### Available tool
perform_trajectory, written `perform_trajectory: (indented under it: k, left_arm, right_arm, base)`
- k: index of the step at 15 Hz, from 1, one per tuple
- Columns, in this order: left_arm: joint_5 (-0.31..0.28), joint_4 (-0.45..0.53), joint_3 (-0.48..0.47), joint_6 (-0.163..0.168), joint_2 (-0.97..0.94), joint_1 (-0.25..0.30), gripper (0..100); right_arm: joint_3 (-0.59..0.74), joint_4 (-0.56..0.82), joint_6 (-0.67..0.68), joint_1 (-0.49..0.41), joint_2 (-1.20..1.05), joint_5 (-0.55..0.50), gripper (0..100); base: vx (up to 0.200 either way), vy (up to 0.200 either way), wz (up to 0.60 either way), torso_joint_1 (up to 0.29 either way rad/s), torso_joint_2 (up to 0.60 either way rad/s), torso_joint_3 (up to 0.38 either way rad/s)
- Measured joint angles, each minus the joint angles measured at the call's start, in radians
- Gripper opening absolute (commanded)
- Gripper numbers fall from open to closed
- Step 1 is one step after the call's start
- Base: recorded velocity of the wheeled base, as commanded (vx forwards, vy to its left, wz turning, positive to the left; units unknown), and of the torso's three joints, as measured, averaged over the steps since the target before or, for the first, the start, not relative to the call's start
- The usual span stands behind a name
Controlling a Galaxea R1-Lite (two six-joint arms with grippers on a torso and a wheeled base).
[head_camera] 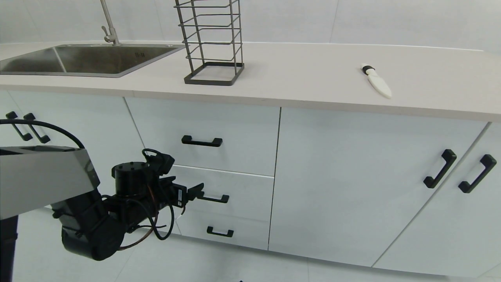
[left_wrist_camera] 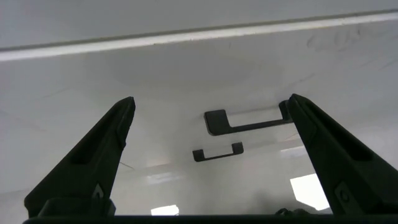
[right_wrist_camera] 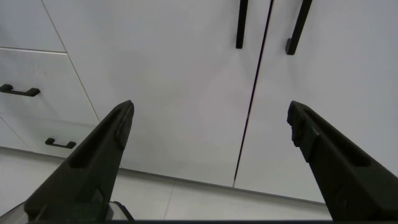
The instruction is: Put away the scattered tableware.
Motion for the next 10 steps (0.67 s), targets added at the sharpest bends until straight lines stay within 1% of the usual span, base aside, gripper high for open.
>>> perform_trajectory:
  k: [1, 3, 6, 7, 8, 10]
  left_arm:
    - [0.0, -0.021, 0.036, -0.006, -0.018, -0.004, 100]
    - [0.002, -0.054, 0.156, -0.02, -0.126, -0.023, 100]
    - [0.007, -0.064, 0.353, -0.039, -0.383, -0.058, 100]
    - [0.011, -0.053, 0.397, -0.043, -0.473, -0.062, 100]
    - [0.018, -0.028, 0.434, -0.043, -0.583, -0.051, 100]
    - [0.025, 0.041, 0.473, -0.03, -0.806, -0.003, 100]
  right_arm:
    - [0.0, 0.0, 0.0, 0.0, 0.0, 0.0, 100]
    - [0.0, 0.0, 0.0, 0.0, 0.0, 0.0, 100]
    - [0.0, 0.0, 0.0, 0.0, 0.0, 0.0, 100]
    - [0.0, 0.0, 0.0, 0.0, 0.0, 0.0, 100]
    - [0.0, 0.0, 0.0, 0.0, 0.0, 0.0, 100]
    - [0.0, 0.0, 0.0, 0.0, 0.0, 0.0, 100]
  base:
    - [0.0, 0.0, 0.0, 0.0, 0.0, 0.0]
    - [0.0, 0.0, 0.0, 0.0, 0.0, 0.0]
    - [0.0, 0.0, 0.0, 0.0, 0.0, 0.0]
    - [0.0, 0.0, 0.0, 0.0, 0.0, 0.0]
    - [0.0, 0.0, 0.0, 0.0, 0.0, 0.0]
    - [0.0, 0.0, 0.0, 0.0, 0.0, 0.0]
